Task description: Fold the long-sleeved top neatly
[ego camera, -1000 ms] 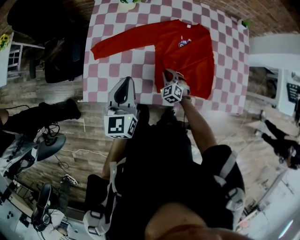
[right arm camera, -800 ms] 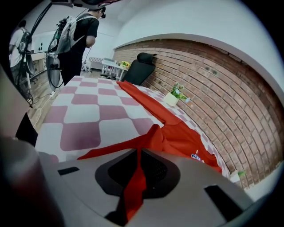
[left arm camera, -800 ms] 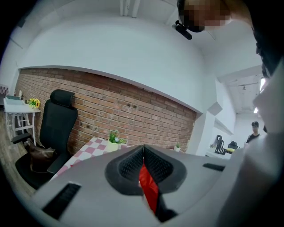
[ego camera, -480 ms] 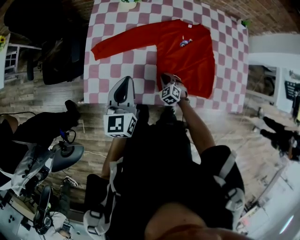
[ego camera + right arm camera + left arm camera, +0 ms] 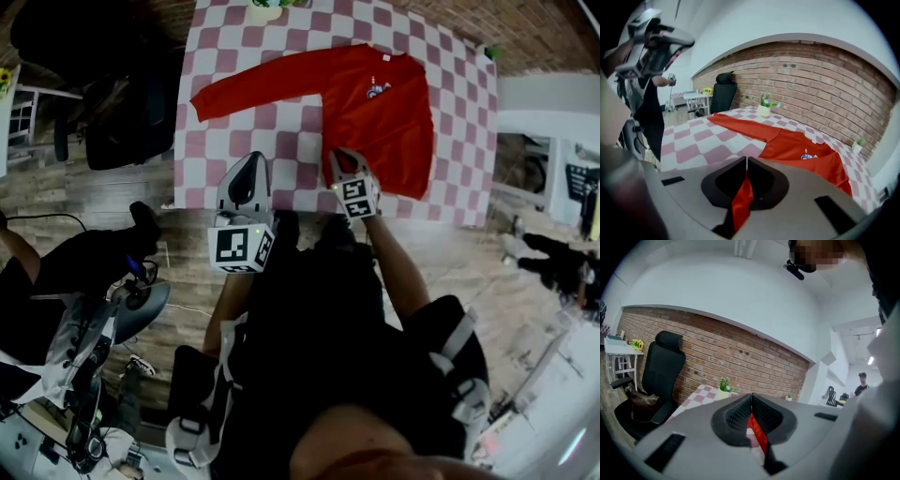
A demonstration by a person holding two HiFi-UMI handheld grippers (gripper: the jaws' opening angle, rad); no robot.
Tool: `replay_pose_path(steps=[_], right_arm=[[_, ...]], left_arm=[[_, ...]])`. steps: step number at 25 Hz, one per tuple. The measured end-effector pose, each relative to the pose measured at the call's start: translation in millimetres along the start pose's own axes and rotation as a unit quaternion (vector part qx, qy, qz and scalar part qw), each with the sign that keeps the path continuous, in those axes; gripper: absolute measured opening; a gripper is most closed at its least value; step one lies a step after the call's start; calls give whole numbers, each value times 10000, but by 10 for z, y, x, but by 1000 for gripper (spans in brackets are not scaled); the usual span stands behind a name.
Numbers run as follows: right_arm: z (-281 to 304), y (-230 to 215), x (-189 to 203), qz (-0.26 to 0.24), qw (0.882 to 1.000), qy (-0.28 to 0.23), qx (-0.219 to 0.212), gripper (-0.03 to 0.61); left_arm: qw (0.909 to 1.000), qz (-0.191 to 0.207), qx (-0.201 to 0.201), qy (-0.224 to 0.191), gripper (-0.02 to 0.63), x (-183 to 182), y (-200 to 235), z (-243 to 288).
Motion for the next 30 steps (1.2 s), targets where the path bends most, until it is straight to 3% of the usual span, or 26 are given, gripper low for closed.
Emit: replay_pose_path(steps=[5, 10, 15, 21, 27, 30], right_arm=[[-362, -140, -507, 955, 9923, -694, 375, 9], [-714, -246, -990, 1207, 9820, -1277, 691, 8], [-970, -246, -1463, 1173, 9753, -1794, 538, 8], [-1068, -181, -1989, 734, 9693, -2334, 254, 8], [-934, -194, -2317, 583, 9660, -2517, -84, 8], [-815, -230, -2429, 534, 9655, -2539, -219, 8]], left_arm=[[10000, -36, -40, -22, 8, -59, 194, -81], [9997, -24, -216, -106, 8, -145, 396, -168], [9986, -110, -470, -217, 8, -152, 558, -232], [9944, -321, -950, -342, 8, -166, 854, -234], [9885, -423, -1433, -250, 8, -170, 1183, -64], [9838, -663, -1667, -54, 8, -93, 1431, 108]])
Point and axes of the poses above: the fingertips, and each gripper's own axes: z forward along the fingers, y to its left, x out of its underside, the point moved 8 cm from there along -z, backward along the fingers, and after that the axes turned 15 degrees about -z, right-handed, at the moved point
